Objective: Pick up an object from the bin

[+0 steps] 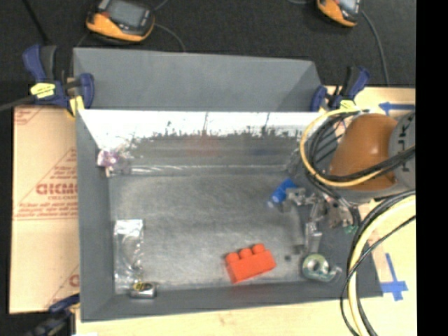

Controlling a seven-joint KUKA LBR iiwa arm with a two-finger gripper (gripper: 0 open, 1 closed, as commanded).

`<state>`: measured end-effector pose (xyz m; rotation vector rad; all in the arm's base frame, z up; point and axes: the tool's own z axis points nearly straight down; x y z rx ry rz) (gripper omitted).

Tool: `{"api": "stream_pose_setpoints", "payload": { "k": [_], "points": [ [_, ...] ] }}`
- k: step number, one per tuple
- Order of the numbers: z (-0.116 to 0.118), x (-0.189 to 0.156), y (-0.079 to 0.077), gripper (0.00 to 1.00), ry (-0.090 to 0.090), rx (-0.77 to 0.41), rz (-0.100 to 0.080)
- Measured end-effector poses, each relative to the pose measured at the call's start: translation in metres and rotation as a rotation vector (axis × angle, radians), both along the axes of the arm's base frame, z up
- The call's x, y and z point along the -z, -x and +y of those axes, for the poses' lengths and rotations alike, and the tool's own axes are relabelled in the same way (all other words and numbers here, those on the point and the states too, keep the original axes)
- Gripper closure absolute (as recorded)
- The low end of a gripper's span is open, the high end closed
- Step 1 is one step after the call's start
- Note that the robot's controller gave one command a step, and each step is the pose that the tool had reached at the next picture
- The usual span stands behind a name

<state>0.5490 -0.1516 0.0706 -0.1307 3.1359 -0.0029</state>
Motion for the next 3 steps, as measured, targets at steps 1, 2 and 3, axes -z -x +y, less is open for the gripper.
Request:
{"api": "stream_pose_setpoints", "payload": {
  "k": [1, 2, 3],
  "points": [
    [0.062, -0.001, 0.068, 0.00, -0.002, -0.045, -0.006],
    [0.121, 0.000, 0.066, 0.00, -0.002, -0.019, -0.004],
    [0.117, 0.001, 0.067, 1.00, -0.001, -0.018, 0.000]
  ]
}}
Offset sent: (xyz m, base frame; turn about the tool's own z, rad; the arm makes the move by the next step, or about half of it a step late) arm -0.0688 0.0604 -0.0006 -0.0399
